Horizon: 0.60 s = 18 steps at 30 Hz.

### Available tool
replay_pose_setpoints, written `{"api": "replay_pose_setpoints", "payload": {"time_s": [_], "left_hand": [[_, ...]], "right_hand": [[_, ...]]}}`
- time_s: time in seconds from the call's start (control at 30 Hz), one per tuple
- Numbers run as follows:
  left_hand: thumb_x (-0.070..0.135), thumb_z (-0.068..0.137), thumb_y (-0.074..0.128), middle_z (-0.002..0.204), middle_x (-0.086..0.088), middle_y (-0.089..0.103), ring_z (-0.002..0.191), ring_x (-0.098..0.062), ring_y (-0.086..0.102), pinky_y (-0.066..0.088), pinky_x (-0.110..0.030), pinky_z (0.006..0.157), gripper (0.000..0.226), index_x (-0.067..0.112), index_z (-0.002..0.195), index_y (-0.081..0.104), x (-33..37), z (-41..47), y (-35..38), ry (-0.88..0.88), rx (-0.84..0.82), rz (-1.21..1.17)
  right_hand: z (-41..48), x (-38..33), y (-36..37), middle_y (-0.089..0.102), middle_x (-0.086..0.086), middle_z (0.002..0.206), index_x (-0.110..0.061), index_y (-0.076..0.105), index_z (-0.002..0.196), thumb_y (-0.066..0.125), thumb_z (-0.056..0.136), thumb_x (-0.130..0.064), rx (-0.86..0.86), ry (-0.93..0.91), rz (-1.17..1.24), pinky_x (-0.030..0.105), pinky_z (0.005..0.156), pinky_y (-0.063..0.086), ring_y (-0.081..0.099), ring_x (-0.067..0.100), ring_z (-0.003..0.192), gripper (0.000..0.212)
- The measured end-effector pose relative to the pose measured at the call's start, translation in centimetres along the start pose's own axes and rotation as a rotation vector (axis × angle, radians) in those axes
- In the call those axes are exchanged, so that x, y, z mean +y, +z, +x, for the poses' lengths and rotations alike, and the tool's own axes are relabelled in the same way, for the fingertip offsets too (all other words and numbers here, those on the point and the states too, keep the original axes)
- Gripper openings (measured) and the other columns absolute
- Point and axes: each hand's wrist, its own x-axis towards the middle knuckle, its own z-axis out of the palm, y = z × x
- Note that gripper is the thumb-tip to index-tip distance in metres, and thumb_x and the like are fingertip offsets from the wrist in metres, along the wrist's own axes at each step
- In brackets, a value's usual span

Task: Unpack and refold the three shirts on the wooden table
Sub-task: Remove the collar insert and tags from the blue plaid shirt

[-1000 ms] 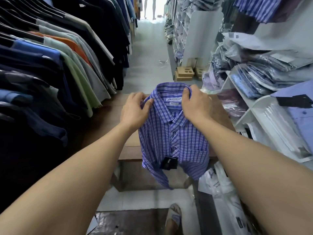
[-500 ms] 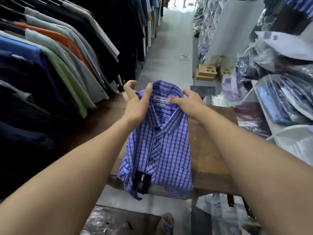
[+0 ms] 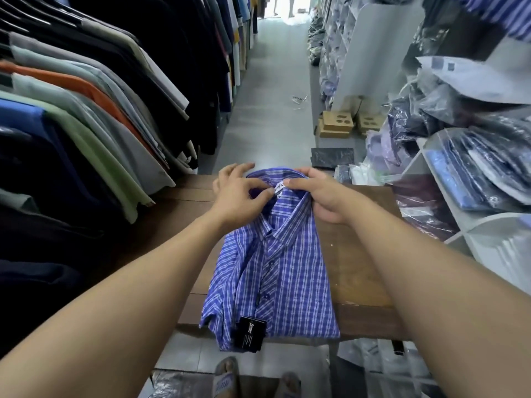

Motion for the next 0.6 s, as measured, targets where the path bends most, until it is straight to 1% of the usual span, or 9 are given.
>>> {"api": "replay_pose_setpoints", "payload": {"time_s": [0.07,0.13,0.2,0.27,0.37,0.43,0.47,0.53,0.6], "left_hand": [[0.049,0.09,0.067,0.149,0.004,0.043,0.143,-0.024,0.022,0.016,-0.042,0.114,0.015,0.041,0.1,0.073,-0.2,0.2,0.1,0.006,-0.04,-0.039],[0.044,0.086,0.072,0.135,0.003,0.052,0.135,-0.025,0.036,0.027,-0.042,0.114,0.014,0.039,0.1,0.069,-0.6,0.6,0.4,0.027,-0.04,-0.122],[0.041,0.084,0.076,0.116,0.006,0.059,0.116,-0.021,0.053,0.041,-0.043,0.105,0.021,0.038,0.099,0.062,-1.0,0.8,0.6,0.046,-0.04,-0.204],[0.038,0.083,0.079,0.105,0.008,0.065,0.099,-0.016,0.063,0.051,-0.043,0.094,0.025,0.034,0.099,0.06,-1.2,0.9,0.7,0.028,-0.093,-0.312],[0.036,0.081,0.082,0.097,0.01,0.072,0.088,-0.011,0.07,0.058,-0.041,0.087,0.025,0.036,0.096,0.063,-1.3,1.1,1.0,-0.001,-0.147,-0.424],[0.038,0.079,0.084,0.094,0.009,0.074,0.086,-0.012,0.071,0.057,-0.038,0.086,0.023,0.035,0.094,0.067,-1.5,1.3,1.0,0.001,-0.142,-0.418],[0.04,0.079,0.085,0.094,0.009,0.074,0.087,-0.012,0.07,0.057,-0.035,0.085,0.022,0.034,0.093,0.069,-1.5,1.5,0.8,0.002,-0.138,-0.397],[0.04,0.079,0.085,0.095,0.007,0.073,0.087,-0.013,0.067,0.053,-0.031,0.082,0.021,0.031,0.093,0.072,-1.7,2.0,0.4,0.007,-0.15,-0.339],[0.036,0.083,0.082,0.089,0.007,0.071,0.079,-0.011,0.063,0.048,-0.023,0.07,0.018,0.026,0.094,0.073,-1.7,2.5,0.1,0.021,-0.17,-0.28]], "right_hand": [[0.1,0.0,0.4,0.07,0.019,0.109,-0.011,0.056,0.118,0.071,0.09,-0.004,0.001,0.003,0.014,0.048,0.09,0.058,0.071,0.031,0.092,0.033],[0.2,0.1,0.9,0.07,0.019,0.106,-0.011,0.056,0.118,0.07,0.09,-0.003,0.003,0.005,0.037,0.05,0.092,0.057,0.071,0.032,0.091,0.032],[0.4,0.3,1.0,0.071,0.018,0.102,-0.01,0.056,0.118,0.069,0.09,-0.002,0.025,0.017,0.047,0.05,0.091,0.057,0.07,0.031,0.088,0.032],[0.5,0.4,0.9,0.07,0.018,0.103,-0.009,0.055,0.121,0.069,0.09,-0.002,0.057,0.025,0.05,0.05,0.09,0.058,0.07,0.031,0.087,0.035],[0.5,0.6,0.6,0.069,0.019,0.109,-0.012,0.052,0.128,0.071,0.088,-0.002,0.116,0.021,0.043,0.046,0.08,0.06,0.072,0.029,0.085,0.045],[0.4,0.7,0.3,0.071,0.016,0.107,-0.022,0.051,0.128,0.076,0.086,-0.007,0.213,-0.008,-0.094,0.04,0.072,0.061,0.075,0.025,0.079,0.051],[0.3,0.8,0.1,0.072,0.014,0.105,-0.03,0.051,0.124,0.079,0.083,-0.013,0.262,-0.019,-0.214,0.041,0.071,0.062,0.076,0.025,0.078,0.053],[0.1,1.1,-0.1,0.074,0.012,0.105,-0.044,0.047,0.114,0.08,0.077,-0.026,0.289,-0.041,-0.435,0.049,0.078,0.062,0.076,0.028,0.081,0.053],[0.2,1.6,-0.1,0.069,0.007,0.116,-0.048,0.04,0.113,0.078,0.077,-0.036,0.294,-0.105,-0.616,0.049,0.085,0.059,0.073,0.027,0.091,0.053]]}}
